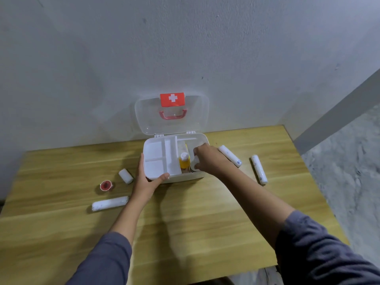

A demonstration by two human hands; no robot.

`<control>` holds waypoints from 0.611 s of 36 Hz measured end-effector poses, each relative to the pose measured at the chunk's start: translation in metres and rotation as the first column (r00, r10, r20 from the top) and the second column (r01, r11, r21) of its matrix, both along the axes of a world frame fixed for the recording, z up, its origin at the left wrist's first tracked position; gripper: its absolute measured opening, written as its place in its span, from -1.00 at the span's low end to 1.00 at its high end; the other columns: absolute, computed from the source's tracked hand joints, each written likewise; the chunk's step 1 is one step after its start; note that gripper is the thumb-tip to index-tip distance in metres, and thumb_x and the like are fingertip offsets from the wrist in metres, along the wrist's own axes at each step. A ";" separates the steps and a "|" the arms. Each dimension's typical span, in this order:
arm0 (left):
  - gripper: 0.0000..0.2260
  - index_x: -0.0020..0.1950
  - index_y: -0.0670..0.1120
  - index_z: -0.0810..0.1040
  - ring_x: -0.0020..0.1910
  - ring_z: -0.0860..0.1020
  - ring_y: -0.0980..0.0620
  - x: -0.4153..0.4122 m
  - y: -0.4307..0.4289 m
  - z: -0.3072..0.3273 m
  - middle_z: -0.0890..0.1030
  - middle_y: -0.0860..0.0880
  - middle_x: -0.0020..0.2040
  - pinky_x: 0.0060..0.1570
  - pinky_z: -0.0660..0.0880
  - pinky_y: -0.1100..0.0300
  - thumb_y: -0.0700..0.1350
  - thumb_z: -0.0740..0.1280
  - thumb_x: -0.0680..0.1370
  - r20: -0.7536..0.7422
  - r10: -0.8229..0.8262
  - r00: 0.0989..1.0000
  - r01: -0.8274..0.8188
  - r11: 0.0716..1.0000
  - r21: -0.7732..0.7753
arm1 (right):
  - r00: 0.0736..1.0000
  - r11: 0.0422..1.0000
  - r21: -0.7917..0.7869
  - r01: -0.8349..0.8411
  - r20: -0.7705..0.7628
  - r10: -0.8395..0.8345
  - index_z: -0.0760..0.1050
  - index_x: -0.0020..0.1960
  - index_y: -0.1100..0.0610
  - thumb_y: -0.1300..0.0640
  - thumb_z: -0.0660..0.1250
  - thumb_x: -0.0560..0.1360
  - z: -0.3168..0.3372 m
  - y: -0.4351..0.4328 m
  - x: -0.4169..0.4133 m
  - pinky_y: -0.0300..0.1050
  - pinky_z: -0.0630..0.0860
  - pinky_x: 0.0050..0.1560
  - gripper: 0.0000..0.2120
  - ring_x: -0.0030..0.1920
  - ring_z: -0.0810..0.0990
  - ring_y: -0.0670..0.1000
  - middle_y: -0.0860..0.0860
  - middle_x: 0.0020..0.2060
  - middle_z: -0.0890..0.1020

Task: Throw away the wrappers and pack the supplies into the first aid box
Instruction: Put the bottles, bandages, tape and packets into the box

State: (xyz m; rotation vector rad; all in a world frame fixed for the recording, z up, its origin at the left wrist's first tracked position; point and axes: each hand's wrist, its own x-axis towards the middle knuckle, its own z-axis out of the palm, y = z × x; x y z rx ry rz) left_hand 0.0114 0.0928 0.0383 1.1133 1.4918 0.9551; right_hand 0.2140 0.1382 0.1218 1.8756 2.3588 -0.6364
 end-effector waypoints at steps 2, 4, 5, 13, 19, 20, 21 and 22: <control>-0.07 0.51 0.09 -0.01 0.48 0.12 0.05 0.000 0.000 0.000 0.11 0.05 0.52 0.43 0.18 -0.06 -0.07 0.53 0.32 -0.007 0.005 1.000 -0.005 1.000 -0.007 | 1.000 1.000 0.014 0.008 -0.029 -0.008 0.49 -0.02 0.28 0.32 0.28 0.40 -0.002 -0.002 0.001 -0.19 0.22 -0.49 -0.84 -0.28 0.44 0.12 0.15 -0.20 0.50; -0.07 0.51 0.09 -0.01 0.48 0.11 0.05 -0.001 0.000 -0.001 0.10 0.05 0.53 0.44 0.17 -0.07 -0.06 0.53 0.32 -0.010 0.003 1.000 -0.003 1.000 -0.005 | 0.994 0.999 0.016 0.039 -0.102 -0.037 0.48 0.03 0.23 0.25 0.31 0.40 -0.009 -0.004 0.006 -0.16 0.33 -0.43 -0.79 -0.23 0.50 0.11 0.16 -0.09 0.58; -0.07 0.51 0.09 -0.01 0.48 0.10 0.05 0.000 0.000 -0.001 0.10 0.05 0.53 0.44 0.17 -0.07 -0.06 0.53 0.32 -0.011 0.001 1.000 -0.001 1.000 -0.002 | 0.986 0.998 0.007 0.060 -0.154 -0.058 0.48 0.07 0.21 0.20 0.34 0.40 -0.013 -0.005 0.008 -0.11 0.45 -0.33 -0.75 -0.17 0.53 0.12 0.16 -0.03 0.60; -0.10 0.51 0.05 0.00 0.46 0.14 0.07 0.002 0.000 -0.003 0.13 0.03 0.52 0.44 0.17 0.00 -0.15 0.51 0.35 -0.005 0.019 1.000 -0.019 1.000 0.020 | 0.803 0.954 0.128 0.272 -0.576 -0.151 0.49 0.20 0.11 -0.01 0.35 0.47 -0.036 -0.034 0.046 -0.19 0.41 0.18 -0.65 0.21 0.50 -0.04 0.00 0.15 0.59; -0.10 0.51 0.05 0.02 0.46 0.17 0.09 0.003 -0.001 -0.002 0.16 0.05 0.51 0.44 0.18 0.03 -0.15 0.51 0.34 0.009 0.034 0.999 -0.034 0.999 0.009 | 0.646 0.710 0.138 0.691 -0.559 -0.520 0.35 0.32 0.21 0.14 0.25 0.53 -0.080 -0.056 0.113 -0.17 0.27 0.32 -0.61 0.32 0.36 0.12 0.13 0.28 0.46; -0.10 0.51 0.04 0.02 0.46 0.17 0.10 0.003 -0.001 -0.002 0.17 0.06 0.51 0.43 0.18 0.04 -0.16 0.51 0.34 0.019 0.036 0.999 -0.036 0.999 0.013 | 0.633 0.677 0.129 0.725 -0.512 -0.581 0.30 0.35 0.23 0.12 0.26 0.52 -0.088 -0.058 0.123 -0.06 0.27 0.34 -0.56 0.34 0.31 0.16 0.18 0.31 0.41; -0.11 0.51 0.03 0.03 0.45 0.18 0.11 0.004 -0.001 -0.002 0.18 0.06 0.51 0.43 0.19 0.07 -0.18 0.51 0.34 0.028 0.040 0.999 -0.041 0.999 0.017 | 0.622 0.649 0.121 0.751 -0.460 -0.634 0.25 0.37 0.27 0.11 0.28 0.51 -0.097 -0.060 0.131 0.02 0.25 0.35 -0.50 0.36 0.27 0.20 0.23 0.33 0.36; -0.12 0.51 0.02 0.04 0.45 0.19 0.12 0.005 -0.001 -0.001 0.18 0.06 0.51 0.41 0.19 0.12 -0.21 0.50 0.35 0.034 0.049 0.998 -0.050 0.999 0.019 | 0.611 0.630 0.107 0.770 -0.411 -0.677 0.20 0.39 0.30 0.08 0.29 0.50 -0.104 -0.060 0.137 0.07 0.22 0.36 -0.44 0.38 0.23 0.24 0.26 0.35 0.32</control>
